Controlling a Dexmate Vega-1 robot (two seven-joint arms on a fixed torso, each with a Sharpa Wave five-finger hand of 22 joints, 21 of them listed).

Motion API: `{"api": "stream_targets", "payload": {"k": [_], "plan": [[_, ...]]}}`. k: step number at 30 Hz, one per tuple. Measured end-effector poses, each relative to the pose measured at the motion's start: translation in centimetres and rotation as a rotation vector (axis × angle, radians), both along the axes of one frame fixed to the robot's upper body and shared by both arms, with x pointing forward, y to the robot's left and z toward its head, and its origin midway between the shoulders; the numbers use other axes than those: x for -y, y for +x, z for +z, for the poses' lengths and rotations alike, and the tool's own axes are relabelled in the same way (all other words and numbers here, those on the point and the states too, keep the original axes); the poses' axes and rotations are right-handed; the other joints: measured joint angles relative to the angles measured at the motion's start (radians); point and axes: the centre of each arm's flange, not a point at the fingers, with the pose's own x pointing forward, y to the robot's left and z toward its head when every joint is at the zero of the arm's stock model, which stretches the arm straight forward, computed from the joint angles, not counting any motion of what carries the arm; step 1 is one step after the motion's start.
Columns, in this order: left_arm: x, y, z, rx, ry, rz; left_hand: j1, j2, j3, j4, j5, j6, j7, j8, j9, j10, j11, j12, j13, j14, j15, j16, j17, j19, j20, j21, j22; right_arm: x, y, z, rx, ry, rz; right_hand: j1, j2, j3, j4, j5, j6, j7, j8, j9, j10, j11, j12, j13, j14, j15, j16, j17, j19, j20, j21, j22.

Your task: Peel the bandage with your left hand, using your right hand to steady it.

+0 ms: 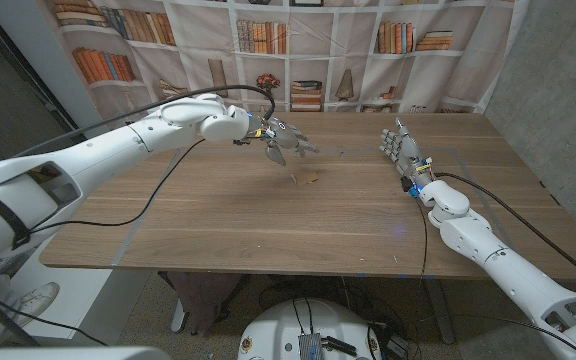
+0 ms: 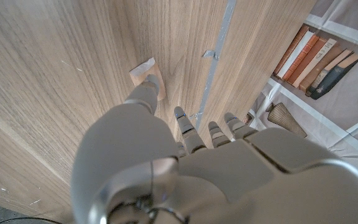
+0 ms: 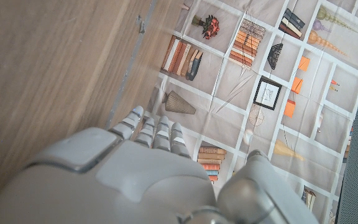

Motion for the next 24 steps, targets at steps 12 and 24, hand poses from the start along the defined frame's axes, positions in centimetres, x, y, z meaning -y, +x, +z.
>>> {"api": "stream_targets", "payload": {"k": [12,24], "plan": [[-0.5,0.2,-0.4,-0.006,0.011,-0.021,0.0,0.0,-0.004,0.004,0.0,0.0,0.0,0.008,0.0,0.02,-0.001,0.019,0.014,0.007,0.004,0.0,0.005,0.004,-0.004,0.0,0.0,0.0,0.1,-0.3,-0.008,0.01,-0.012,0.0,0.0,0.0,0.0,0.0,0.0,0.0,0.0,0.0,0.0,0.0,0.0,0.0,0.0,0.0,0.0,0.0,0.0,0.0,0.0,0.0],[-1.1,0.3,-0.9,0.001,-0.003,-0.076,0.012,-0.011,0.003,0.005,-0.006,0.0,-0.007,0.008,0.0,0.048,0.002,0.056,0.037,0.048,0.002,0.013,0.014,0.04,-0.007,0.012,0.0,-0.1,0.1,-0.6,-0.013,0.017,-0.021,0.0,0.0,0.0,0.0,0.0,0.0,0.0,0.0,0.0,0.0,0.0,0.0,0.0,0.0,0.0,0.0,0.0,0.0,0.0,-0.007,0.0]]}}
